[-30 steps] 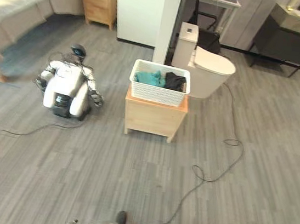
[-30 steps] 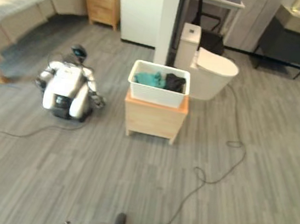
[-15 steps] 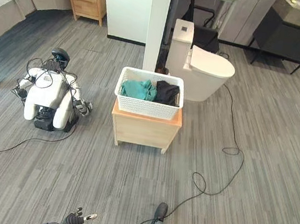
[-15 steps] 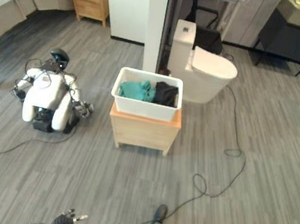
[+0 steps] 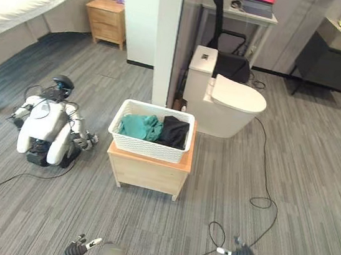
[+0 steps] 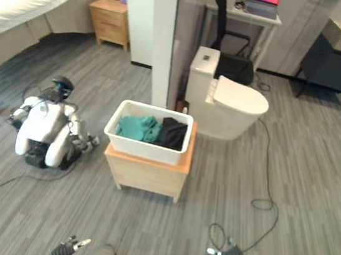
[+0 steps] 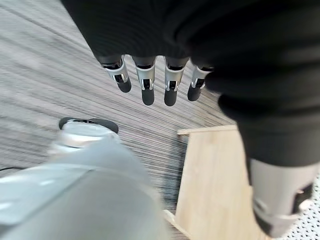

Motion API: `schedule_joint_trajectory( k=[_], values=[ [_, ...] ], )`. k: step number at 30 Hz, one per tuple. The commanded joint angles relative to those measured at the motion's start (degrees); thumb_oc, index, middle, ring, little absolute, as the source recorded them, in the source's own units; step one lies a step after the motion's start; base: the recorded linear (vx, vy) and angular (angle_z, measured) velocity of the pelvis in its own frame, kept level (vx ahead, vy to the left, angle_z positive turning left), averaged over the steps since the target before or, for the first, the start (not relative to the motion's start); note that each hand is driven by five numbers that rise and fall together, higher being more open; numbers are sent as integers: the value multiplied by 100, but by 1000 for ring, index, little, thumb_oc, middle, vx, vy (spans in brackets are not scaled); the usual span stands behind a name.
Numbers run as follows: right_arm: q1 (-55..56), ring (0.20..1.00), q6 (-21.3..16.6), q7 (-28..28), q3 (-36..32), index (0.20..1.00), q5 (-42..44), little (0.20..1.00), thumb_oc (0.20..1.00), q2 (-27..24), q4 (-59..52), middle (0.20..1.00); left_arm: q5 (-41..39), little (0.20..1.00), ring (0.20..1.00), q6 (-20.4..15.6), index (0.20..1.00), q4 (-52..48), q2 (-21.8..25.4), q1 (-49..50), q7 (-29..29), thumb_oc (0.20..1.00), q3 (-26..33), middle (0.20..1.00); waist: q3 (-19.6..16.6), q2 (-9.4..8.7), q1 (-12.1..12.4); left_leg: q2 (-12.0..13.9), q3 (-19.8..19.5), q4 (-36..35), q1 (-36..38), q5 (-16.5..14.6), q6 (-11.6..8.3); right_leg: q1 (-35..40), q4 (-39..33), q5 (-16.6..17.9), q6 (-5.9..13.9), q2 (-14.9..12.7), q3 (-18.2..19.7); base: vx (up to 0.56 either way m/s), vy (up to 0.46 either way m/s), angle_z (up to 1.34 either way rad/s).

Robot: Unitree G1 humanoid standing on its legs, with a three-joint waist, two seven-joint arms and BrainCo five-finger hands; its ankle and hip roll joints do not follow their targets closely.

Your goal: Grab the laundry basket,head to the washer,open it,put in the laundry and shut it.

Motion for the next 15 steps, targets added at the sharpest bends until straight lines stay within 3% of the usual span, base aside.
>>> schedule_joint_trajectory(
  k=[1, 4, 5, 6, 7, 9, 11, 12, 15],
  values=[
    [-140, 1000, -202, -51, -129, 1000, 107, 1000, 1000, -159, 31, 1000, -191, 1000, 1000, -237, 1000, 28, 136, -151, 136, 1000, 7, 1000, 196, 145, 153, -41, -493, -439, 162, 339, 179, 106, 252, -694, 671, -508, -168, 184, 140, -8],
    [-263, 1000, -209, -40, -134, 1000, 235, 1000, 1000, -77, -187, 1000, -205, 1000, 1000, -244, 1000, -13, 151, -171, 165, 1000, 42, 1000, 177, 212, 206, -21, -317, -589, 17, 406, 138, 317, 271, -822, 756, -591, -158, 251, 266, -17],
    [-241, 1000, -187, -29, -156, 1000, 256, 1000, 1000, -44, -283, 1000, -189, 1000, 1000, -234, 1000, -20, 157, -123, 164, 1000, 56, 1000, 148, 231, 222, -3, -225, -404, 0, 447, 133, 386, 294, -835, 796, -651, -159, 287, 357, 3],
    [-217, 1000, -158, -12, -178, 1000, 273, 1000, 1000, 29, -353, 1000, -113, 1000, 1000, -221, 1000, 52, 163, -85, 147, 1000, 58, 1000, 96, 215, 284, -119, -188, -36, -93, 301, 192, 448, 414, -819, 903, -879, -149, 288, 359, -3],
    [-216, 1000, -158, -12, -179, 1000, 273, 1000, 1000, 31, -354, 1000, -113, 1000, 1000, -222, 1000, 53, 165, -85, 147, 1000, 57, 1000, 92, 211, 287, -123, -186, -8, -109, 285, 195, 441, 419, -822, 907, -884, -146, 313, 402, -3],
    [-137, 1000, -97, -6, -268, 1000, 320, 1000, 1000, 221, -330, 1000, -43, 1000, 1000, -190, 1000, 211, 269, -103, 165, 1000, 106, 1000, 30, 146, 332, -412, -88, 371, -67, -69, 432, 282, 1058, -775, 1042, -1244, -80, 284, 390, -7],
    [-138, 1000, -97, -7, -269, 1000, 320, 1000, 1000, 224, -329, 1000, -43, 1000, 1000, -191, 1000, 212, 272, -106, 164, 1000, 106, 1000, 25, 138, 343, -416, -75, 385, -77, -79, 437, 261, 1081, -786, 1047, -1255, -65, 151, 306, -20],
    [-264, 1000, -54, 4, -282, 1000, 498, 1000, 1000, 361, -112, 1000, -84, 1000, 1000, -171, 1000, 147, 408, -139, 255, 1000, 232, 1000, 78, 156, 349, -713, 25, 474, 93, -361, 774, -339, 2227, -464, 1127, -1515, 67, 144, 374, -39],
    [-350, 1000, -36, 23, -315, 1000, 633, 1000, 1000, 383, -8, 1000, -132, 1000, 1000, -164, 1000, -61, 584, -135, 288, 1000, 329, 1000, 195, 171, 327, -826, 115, 496, 218, -514, 931, -673, 2767, -219, 1125, -1642, -13, 102, 305, -35]
  ],
)
